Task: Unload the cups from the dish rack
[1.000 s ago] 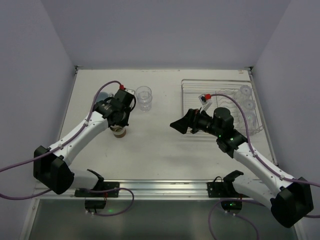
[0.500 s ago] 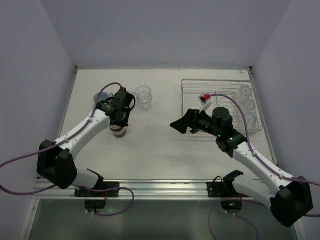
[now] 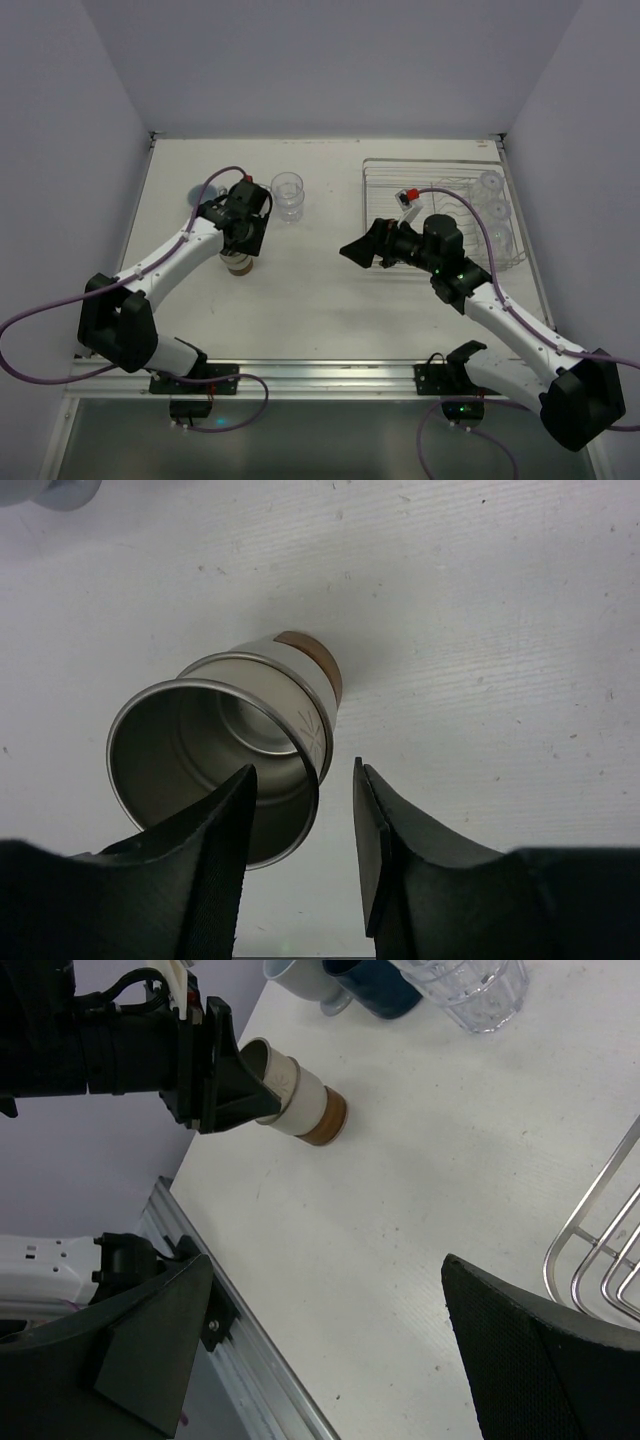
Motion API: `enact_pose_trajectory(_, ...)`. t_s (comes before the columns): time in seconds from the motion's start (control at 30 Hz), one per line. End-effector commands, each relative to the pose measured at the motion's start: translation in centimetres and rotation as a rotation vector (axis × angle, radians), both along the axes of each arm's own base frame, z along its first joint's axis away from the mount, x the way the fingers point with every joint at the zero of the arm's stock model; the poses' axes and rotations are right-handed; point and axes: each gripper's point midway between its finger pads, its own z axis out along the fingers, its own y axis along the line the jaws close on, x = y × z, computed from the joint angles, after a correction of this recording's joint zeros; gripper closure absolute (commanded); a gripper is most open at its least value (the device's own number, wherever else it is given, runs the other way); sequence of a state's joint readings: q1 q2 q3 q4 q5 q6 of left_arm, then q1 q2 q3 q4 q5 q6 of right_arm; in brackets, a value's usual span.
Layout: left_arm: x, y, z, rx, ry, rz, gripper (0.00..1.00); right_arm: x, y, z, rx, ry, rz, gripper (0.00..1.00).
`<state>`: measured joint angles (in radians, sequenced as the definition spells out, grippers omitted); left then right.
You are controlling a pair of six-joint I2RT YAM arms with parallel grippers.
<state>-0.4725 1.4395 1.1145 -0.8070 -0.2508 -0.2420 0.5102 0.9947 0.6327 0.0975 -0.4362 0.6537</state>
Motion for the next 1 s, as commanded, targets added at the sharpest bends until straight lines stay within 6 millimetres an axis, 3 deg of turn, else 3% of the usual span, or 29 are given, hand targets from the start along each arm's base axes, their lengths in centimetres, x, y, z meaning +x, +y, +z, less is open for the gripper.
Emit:
enact_pose_trajectory(0.0,1.0,0.2,1.0,-0.001,-0.059,0.004,0.52,0.5,0.0,0.3,0.003,-0.028,-0.010,0.01)
enact_pose_trajectory(0.1,1.4,-0.1,1.7,-0.020,-0.088,0.006,0.48,0.6,0.0,0.4,0.003,-0.027,-0.011,0.01)
enact_pose_trajectory(0.2,2.3,-0.7,3.8,-0.064,-0.155,0.007,0.40,0.9,-0.3,0.6,-0.001,-0.038,-0.039,0.01)
enact_pose_trajectory(0.37,3.6,-2.2,11.0,-0.199,-0.379,-0.013,0.21,2.1,-1.8,1.3,-0.043,-0.058,-0.145,0.01)
enact_pose_trajectory(0.5,3.0,-3.5,15.6,-0.303,-0.549,-0.056,0.11,2.3,-3.4,3.0,-0.029,-0.086,-0.211,0.08)
enact_pose_trajectory(0.53,2.3,-4.3,15.6,-0.329,-0.558,-0.094,0.05,2.8,-3.9,3.6,-0.026,-0.100,-0.243,0.10)
enact_pose_trajectory(0.57,1.5,-5.3,17.8,-0.415,-0.627,-0.148,0.03,3.6,-5.5,2.9,-0.061,-0.079,-0.325,0.13)
enact_pose_trajectory(0.6,0.5,-6.3,17.2,-0.453,-0.623,-0.196,0.00,4.0,-6.5,3.0,-0.070,-0.078,-0.370,0.15)
enact_pose_trajectory(0.63,-0.8,-6.6,18.7,-0.520,-0.674,-0.240,0.00,4.5,-7.7,2.8,-0.079,-0.063,-0.420,0.16)
enact_pose_trajectory(0.67,-2.0,-8.1,20.1,-0.614,-0.710,-0.329,0.00,5.5,-10.1,2.3,-0.094,-0.034,-0.506,0.20)
enact_pose_trajectory(0.77,-5.1,-9.2,20.0,-0.727,-0.728,-0.448,0.00,6.3,-14.5,2.1,-0.093,0.001,-0.658,0.25)
enact_pose_trajectory(0.8,-5.5,-9.1,19.1,-0.727,-0.714,-0.453,0.00,6.4,-15.5,2.5,-0.100,-0.005,-0.696,0.25)
enact_pose_trajectory(0.97,-9.1,-10.5,18.3,-0.837,-0.665,-0.603,0.00,6.5,-24.0,2.3,-0.309,-0.001,-1.054,0.23)
